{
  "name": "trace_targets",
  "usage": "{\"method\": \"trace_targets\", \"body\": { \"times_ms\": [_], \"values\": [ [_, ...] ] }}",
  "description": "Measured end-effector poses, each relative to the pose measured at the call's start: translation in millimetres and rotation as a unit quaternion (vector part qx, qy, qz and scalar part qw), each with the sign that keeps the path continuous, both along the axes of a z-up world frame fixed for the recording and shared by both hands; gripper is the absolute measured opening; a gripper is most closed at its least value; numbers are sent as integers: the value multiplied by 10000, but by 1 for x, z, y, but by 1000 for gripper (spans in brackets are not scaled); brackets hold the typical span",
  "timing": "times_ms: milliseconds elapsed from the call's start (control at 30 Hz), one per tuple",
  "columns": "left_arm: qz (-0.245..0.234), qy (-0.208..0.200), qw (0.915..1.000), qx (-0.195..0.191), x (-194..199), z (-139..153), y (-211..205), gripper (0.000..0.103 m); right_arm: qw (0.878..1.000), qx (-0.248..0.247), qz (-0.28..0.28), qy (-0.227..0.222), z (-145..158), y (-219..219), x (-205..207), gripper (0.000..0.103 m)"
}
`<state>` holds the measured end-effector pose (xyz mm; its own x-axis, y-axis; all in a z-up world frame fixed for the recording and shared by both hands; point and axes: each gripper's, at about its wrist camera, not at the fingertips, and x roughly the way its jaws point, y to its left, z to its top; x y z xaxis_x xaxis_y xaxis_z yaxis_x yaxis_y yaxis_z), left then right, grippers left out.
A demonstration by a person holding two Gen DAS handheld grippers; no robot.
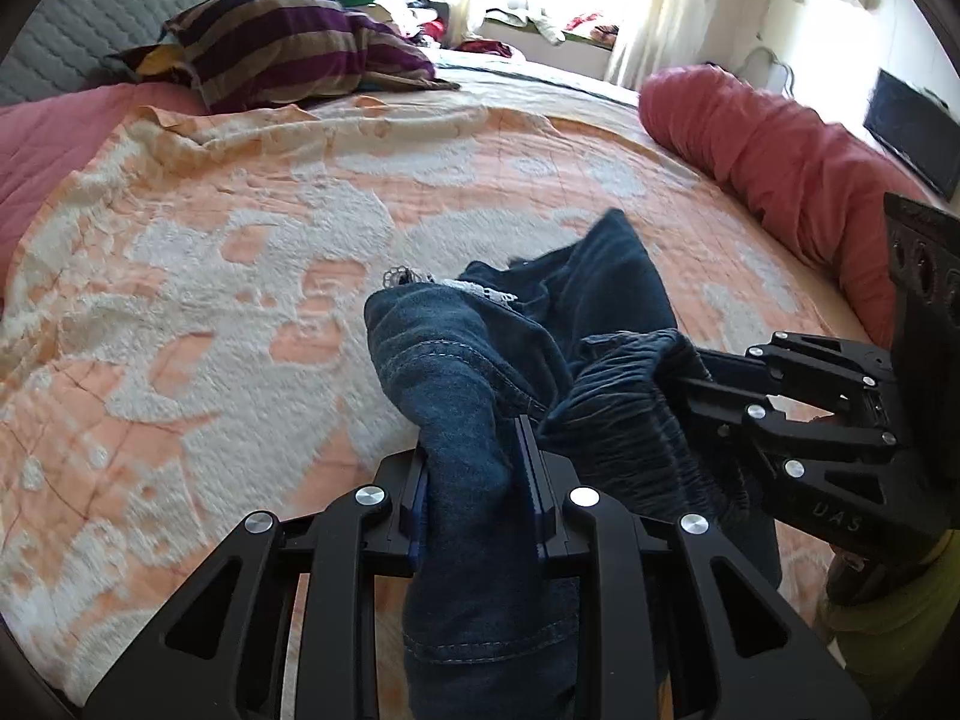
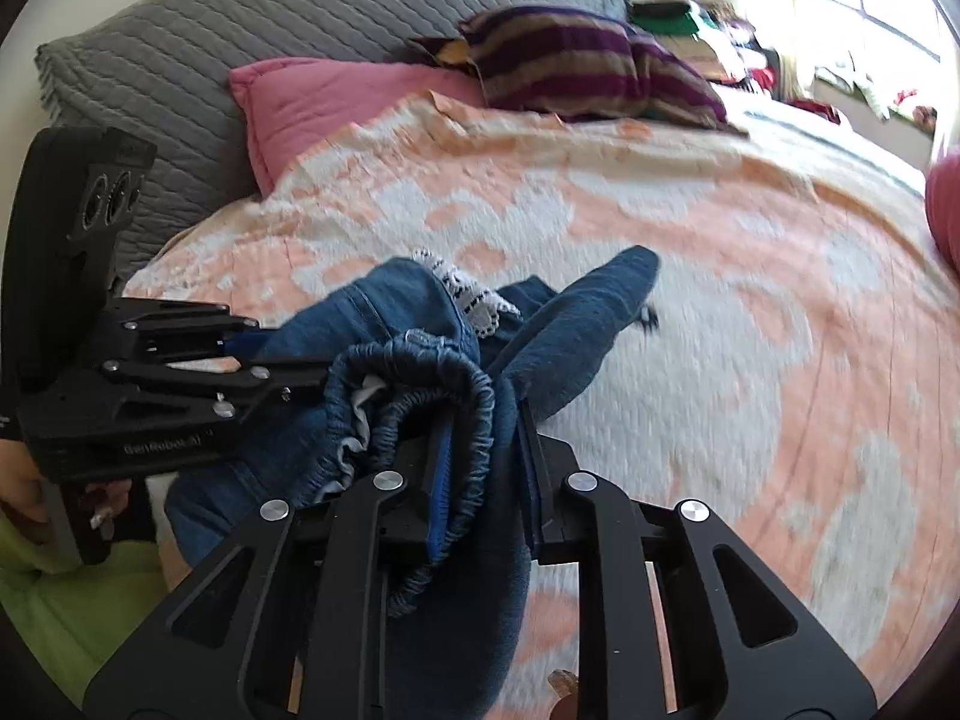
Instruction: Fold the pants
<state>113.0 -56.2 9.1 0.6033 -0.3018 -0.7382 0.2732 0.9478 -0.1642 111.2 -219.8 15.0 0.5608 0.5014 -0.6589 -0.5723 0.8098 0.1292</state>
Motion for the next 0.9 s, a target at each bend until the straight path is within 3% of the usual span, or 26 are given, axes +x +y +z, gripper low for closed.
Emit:
{"method": "trace_targets", "body": {
  "times_ms": [433, 900],
  "values": [
    [354, -191, 9992, 28, 51, 6, 26, 23, 9999, -121, 82, -61, 8, 29, 56, 10],
    [527, -45, 9986, 12, 59, -17, 37, 23, 9992, -278, -216, 205, -18, 25, 72, 13]
  ]
}}
